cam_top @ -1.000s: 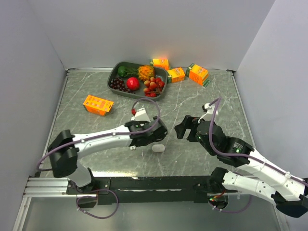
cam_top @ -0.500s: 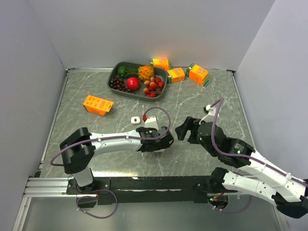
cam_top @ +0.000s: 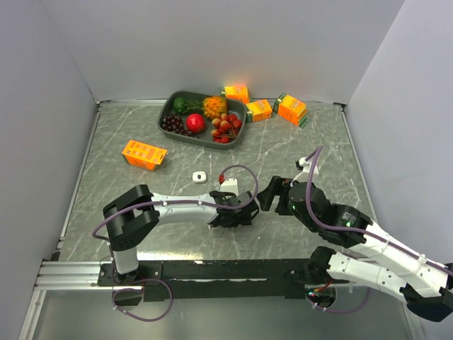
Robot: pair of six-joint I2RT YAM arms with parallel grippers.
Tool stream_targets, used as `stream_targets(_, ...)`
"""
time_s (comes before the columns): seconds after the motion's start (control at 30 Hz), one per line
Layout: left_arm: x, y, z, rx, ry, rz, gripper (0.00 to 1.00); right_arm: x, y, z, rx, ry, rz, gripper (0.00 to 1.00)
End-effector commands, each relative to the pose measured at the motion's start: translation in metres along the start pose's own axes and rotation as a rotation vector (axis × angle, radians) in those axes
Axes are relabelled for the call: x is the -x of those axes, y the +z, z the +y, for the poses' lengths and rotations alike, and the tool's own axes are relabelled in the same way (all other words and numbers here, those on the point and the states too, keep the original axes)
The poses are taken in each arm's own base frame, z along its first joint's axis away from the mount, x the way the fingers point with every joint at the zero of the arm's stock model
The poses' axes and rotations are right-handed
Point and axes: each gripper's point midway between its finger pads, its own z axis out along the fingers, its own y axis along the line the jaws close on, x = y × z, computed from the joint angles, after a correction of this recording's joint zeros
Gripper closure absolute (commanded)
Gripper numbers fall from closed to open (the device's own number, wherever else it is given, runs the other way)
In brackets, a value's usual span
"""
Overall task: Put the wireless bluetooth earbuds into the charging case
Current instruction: Pick up the charging case at the center of the board.
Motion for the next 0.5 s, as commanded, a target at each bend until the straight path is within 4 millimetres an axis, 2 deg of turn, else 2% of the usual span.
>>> stream_targets(0.0,-0.007,0.009,-0.002,0.010,0.017,0.022,0.01,0.009,-0.005,-0.001,0.010,0.000,-0.037,0.10)
stream_targets(0.17,-0.012,0.012,-0.001,0.015,0.026,0.035,0.01,0.006,-0.004,-0.005,0.016,0.011,-0.052,0.10)
stream_targets(0.47,-0.024,0.019,0.009,0.086,0.030,0.079,0.09,0.007,-0.001,-0.003,0.016,-0.005,-0.052,0.10)
